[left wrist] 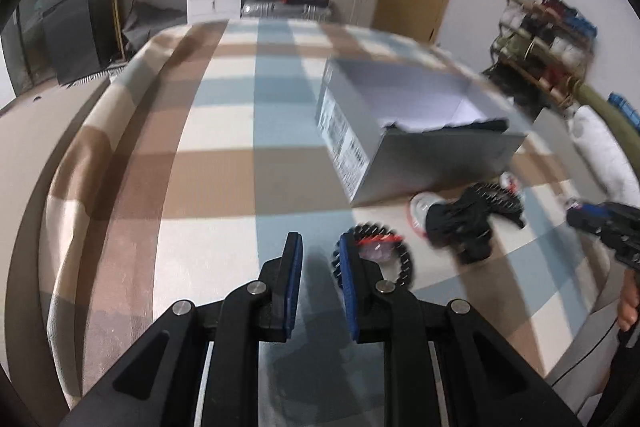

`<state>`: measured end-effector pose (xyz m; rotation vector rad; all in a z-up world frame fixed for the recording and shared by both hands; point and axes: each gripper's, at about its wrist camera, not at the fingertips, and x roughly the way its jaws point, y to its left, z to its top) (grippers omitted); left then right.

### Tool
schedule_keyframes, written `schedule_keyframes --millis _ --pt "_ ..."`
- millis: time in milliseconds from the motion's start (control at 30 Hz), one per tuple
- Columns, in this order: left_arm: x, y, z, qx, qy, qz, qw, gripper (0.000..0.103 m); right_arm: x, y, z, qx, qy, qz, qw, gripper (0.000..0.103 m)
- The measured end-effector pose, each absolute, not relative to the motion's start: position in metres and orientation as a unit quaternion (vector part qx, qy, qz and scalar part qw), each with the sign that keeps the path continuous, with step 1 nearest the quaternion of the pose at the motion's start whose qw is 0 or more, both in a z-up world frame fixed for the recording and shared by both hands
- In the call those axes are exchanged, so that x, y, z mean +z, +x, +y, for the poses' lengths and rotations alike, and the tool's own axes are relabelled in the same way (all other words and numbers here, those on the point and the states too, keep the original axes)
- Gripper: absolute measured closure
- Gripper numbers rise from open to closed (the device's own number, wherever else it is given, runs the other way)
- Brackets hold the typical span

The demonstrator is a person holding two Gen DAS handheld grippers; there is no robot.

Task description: Organize jewelry

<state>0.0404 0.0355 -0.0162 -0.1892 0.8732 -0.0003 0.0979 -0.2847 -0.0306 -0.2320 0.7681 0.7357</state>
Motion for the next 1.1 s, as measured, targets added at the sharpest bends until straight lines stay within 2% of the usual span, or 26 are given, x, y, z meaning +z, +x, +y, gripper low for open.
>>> schedule_keyframes --millis 467,533,667,1100 --pt "-0.021 0.040 0.019 -0.009 -0.056 0.435 0.899 0.089 -0.028 0.096 -0.285 0.350 -0.109 0.361 0.857 0.083" --pt "-0.022 0.040 0.015 0.000 -0.045 0.430 0.902 0.097 -0.027 0.096 -0.286 0.351 -0.108 0.361 0.857 0.083" --pt "-0.021 0.039 0.009 -0.006 -0.042 0.423 0.905 0.099 -0.025 0.095 -0.287 0.351 -0.108 0.358 0.859 0.083" --pt "0.022 0.023 0.010 -0.019 -0.054 0.342 0.938 0.099 -0.013 0.092 -0.291 0.356 -0.093 0.334 0.868 0.083"
